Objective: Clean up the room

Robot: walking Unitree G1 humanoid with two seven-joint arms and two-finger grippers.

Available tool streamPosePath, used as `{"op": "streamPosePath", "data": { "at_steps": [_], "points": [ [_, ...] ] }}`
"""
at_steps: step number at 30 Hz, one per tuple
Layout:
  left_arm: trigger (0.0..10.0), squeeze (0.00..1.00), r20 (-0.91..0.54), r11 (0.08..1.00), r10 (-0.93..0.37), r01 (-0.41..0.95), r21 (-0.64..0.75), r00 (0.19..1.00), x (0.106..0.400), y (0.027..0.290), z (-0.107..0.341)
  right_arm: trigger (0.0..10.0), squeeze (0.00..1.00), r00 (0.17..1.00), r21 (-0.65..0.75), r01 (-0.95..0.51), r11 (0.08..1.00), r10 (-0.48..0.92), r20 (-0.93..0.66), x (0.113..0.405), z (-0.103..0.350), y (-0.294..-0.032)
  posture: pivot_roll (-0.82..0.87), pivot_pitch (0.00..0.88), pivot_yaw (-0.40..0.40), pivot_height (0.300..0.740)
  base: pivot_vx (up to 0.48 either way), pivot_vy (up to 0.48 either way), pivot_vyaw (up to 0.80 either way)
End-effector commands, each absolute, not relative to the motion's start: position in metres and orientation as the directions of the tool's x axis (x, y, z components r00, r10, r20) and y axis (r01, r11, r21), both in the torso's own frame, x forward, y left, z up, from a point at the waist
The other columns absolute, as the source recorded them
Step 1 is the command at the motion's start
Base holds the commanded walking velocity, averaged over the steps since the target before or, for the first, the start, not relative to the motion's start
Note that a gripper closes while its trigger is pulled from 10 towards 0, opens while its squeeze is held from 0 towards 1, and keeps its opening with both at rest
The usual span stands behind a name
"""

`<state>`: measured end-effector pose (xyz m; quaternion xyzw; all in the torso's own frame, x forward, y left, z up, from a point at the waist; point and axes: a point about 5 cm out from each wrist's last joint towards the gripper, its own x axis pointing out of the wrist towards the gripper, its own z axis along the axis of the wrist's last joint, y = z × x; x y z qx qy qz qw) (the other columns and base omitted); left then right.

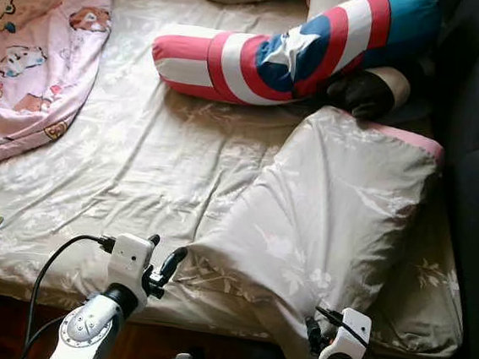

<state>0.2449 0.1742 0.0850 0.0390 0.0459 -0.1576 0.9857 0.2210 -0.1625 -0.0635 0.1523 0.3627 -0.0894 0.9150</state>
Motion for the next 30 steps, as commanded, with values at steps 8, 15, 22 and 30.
{"op": "streamPosePath", "data": {
  "at_steps": [8,15,22,30],
  "points": [
    [10.0,0.0,-0.145,0.953,-0.282,0.294,0.074,0.949,0.24,0.18,0.082,0.0,0.0,0.637,0.197,0.283,0.939,-0.03,-0.77,0.195,-0.08,-0.154,0.26,0.324,0.108,0.74,0.0,0.0,0.0],
    [10.0,0.0,-0.147,0.955,-0.275,0.288,0.076,0.95,0.244,0.18,0.08,0.0,0.0,0.648,0.182,0.291,0.939,-0.054,-0.76,0.199,-0.077,-0.16,0.25,0.306,0.1,0.74,0.0,0.0,0.0],
    [10.0,0.0,-0.163,0.958,-0.265,0.279,0.071,0.95,0.252,0.178,0.071,0.0,0.0,0.653,0.141,0.327,0.935,-0.115,-0.749,0.207,-0.072,-0.173,0.22,0.274,0.089,0.74,0.0,0.0,0.0],
    [10.0,0.0,-0.163,0.96,-0.262,0.275,0.058,0.951,0.266,0.173,0.065,0.0,0.0,0.674,0.112,0.377,0.919,-0.19,-0.714,0.214,-0.065,-0.196,0.16,0.223,0.074,0.74,0.0,0.0,0.0]
  ]
}}
